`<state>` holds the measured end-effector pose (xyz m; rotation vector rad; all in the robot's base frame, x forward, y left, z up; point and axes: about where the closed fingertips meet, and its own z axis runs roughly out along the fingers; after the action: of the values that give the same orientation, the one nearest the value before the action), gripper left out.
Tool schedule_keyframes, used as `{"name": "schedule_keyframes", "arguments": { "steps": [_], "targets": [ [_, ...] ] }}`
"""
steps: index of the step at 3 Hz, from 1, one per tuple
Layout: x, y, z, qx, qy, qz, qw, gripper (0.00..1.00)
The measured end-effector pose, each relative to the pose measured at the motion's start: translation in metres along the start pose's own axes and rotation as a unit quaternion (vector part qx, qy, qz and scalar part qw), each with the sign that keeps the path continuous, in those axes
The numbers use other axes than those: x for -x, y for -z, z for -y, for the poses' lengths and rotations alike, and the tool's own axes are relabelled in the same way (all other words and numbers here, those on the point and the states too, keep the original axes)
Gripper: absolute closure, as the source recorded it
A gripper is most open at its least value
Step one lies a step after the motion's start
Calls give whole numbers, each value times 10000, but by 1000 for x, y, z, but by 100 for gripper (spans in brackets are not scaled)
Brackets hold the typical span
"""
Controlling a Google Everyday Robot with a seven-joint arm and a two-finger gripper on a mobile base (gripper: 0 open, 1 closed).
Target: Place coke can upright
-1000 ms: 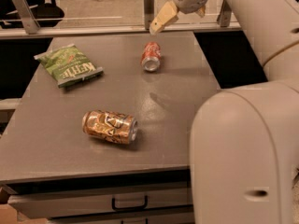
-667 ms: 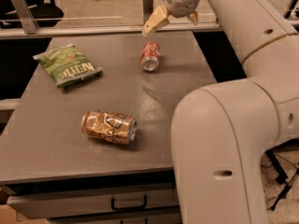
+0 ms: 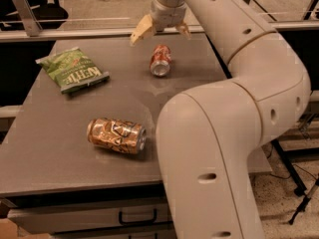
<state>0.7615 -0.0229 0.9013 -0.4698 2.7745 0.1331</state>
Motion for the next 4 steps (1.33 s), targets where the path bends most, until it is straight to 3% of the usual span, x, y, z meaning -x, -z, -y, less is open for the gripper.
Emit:
{"name": "schedule_keyframes", "arguments": {
  "steps": [1,2,3,4],
  "targets": [
    [0,-28,-23,-99,-101,-282,9995,0],
    [-7,-55,-24,-256,-307,-569,9976,0],
    [-16,-72,-19,-348,-562,-761,9949,18],
    [-17,-74,-15,-382,-678,-751,9941,42]
  ]
}}
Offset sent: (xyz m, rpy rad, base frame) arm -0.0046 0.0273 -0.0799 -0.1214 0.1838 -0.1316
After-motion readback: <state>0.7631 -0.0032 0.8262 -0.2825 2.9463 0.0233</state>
